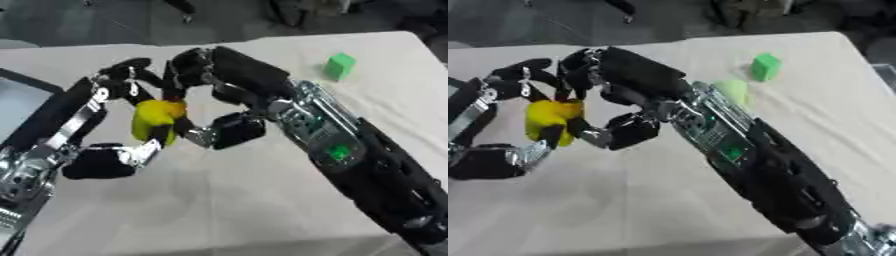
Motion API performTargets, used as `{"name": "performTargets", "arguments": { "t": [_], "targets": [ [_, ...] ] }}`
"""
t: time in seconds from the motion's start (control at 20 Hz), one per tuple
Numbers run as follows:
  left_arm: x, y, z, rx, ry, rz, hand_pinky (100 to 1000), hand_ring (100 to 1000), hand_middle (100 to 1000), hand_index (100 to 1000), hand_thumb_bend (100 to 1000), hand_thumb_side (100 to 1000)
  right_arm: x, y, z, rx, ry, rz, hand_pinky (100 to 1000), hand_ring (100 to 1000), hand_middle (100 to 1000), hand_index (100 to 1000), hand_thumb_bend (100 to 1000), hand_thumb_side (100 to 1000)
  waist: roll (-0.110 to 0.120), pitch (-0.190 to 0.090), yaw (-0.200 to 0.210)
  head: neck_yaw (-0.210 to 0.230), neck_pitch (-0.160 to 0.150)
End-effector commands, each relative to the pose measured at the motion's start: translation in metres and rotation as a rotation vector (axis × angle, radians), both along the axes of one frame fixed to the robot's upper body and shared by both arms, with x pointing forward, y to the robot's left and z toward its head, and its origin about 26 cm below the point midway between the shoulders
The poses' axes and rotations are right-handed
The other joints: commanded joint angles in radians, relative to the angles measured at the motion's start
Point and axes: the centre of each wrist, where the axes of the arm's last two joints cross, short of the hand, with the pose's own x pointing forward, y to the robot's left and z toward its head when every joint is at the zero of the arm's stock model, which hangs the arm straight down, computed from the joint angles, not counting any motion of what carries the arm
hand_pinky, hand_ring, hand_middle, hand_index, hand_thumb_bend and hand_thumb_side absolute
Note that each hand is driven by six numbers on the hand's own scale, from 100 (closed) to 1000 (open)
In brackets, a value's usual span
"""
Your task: Pick up the objects with one hand, pass them to the other hand, and then place them into the box on the other side of the table.
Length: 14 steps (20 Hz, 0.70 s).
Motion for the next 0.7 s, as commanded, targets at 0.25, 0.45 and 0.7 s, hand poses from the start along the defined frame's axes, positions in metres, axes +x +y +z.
{"name": "performTargets", "arguments": {
  "t": [0.25, 0.45, 0.7],
  "targets": [
    [-0.001, 0.019, 0.004, 0.052, -0.028, 0.057, 632, 1000, 729, 545, 100, 411, -0.009, -0.022, 0.02, 0.249, -0.192, -0.15, 585, 596, 699, 709, 196, 100, 0.004, -0.011, -0.007, 0.015, -0.002],
    [0.001, 0.04, 0.006, 0.096, -0.068, 0.17, 628, 992, 716, 567, 100, 329, -0.005, -0.038, 0.014, 0.325, -0.22, -0.276, 624, 653, 746, 768, 100, 100, 0.007, -0.012, -0.012, 0.052, -0.002],
    [0.01, 0.087, 0.019, 0.182, -0.212, 0.508, 619, 896, 668, 617, 100, 176, -0.002, -0.062, 0.004, 0.381, -0.22, -0.42, 621, 655, 749, 777, 100, 100, 0.014, -0.017, -0.019, 0.164, -0.002]
  ]
}}
